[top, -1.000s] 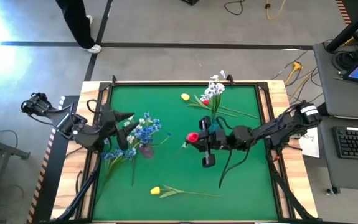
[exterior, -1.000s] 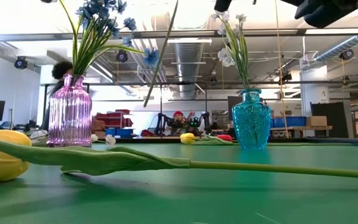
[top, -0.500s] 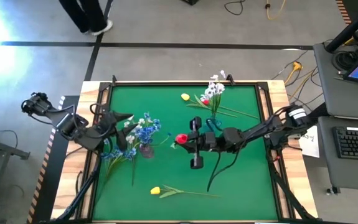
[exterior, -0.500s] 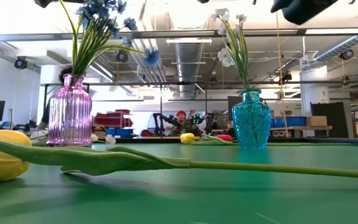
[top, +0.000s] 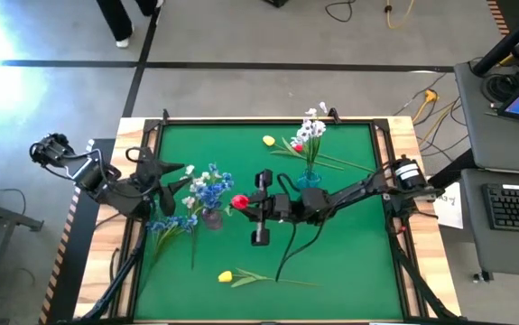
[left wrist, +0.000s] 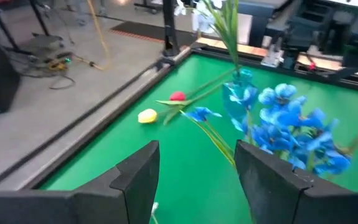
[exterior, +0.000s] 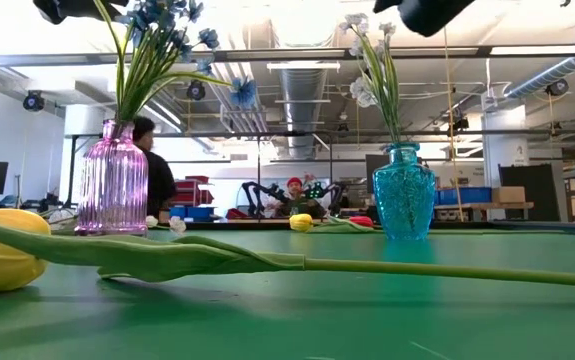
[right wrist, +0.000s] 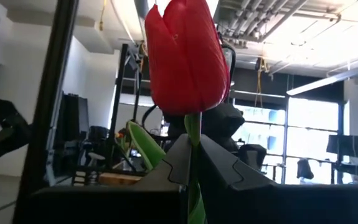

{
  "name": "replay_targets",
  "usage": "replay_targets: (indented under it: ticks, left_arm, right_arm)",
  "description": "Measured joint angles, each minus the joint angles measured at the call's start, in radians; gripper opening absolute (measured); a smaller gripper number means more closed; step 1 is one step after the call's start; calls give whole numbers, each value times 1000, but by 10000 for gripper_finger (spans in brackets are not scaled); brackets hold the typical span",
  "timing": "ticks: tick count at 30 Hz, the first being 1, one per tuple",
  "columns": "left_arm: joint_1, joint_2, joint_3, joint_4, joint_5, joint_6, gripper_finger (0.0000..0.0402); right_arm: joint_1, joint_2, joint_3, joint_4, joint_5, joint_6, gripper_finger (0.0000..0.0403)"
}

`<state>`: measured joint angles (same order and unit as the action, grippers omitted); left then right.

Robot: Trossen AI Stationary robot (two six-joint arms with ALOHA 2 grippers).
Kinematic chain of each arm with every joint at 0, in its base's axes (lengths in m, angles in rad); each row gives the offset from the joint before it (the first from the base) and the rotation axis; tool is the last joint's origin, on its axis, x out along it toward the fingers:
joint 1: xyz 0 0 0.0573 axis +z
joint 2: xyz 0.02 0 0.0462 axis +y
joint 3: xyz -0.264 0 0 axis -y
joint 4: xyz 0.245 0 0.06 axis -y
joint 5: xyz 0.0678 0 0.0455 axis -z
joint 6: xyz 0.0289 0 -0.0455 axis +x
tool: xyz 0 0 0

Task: Sort flowers into vase by color
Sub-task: Put the bottom red tulip into the violet vase

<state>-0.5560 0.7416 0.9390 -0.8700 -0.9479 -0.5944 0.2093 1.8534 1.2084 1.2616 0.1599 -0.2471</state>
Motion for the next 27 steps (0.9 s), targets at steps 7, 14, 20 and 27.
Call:
replay_targets:
  ticks: [7,14,20,27]
  left_arm:
    - [0,-37,-1,-10,51,-2,197]
    - [0,-37,-1,-14,59,-1,197]
    - [0,-37,-1,-14,61,0,197]
    - [0,-36,-1,-15,61,1,197]
  right_arm:
    - [-7,5,43,-20,0,-24,13]
    - [-19,1,92,-123,-1,-27,13]
    - [-21,-17,133,-225,-1,-58,13]
    - [-23,-35,165,-296,-2,-50,13]
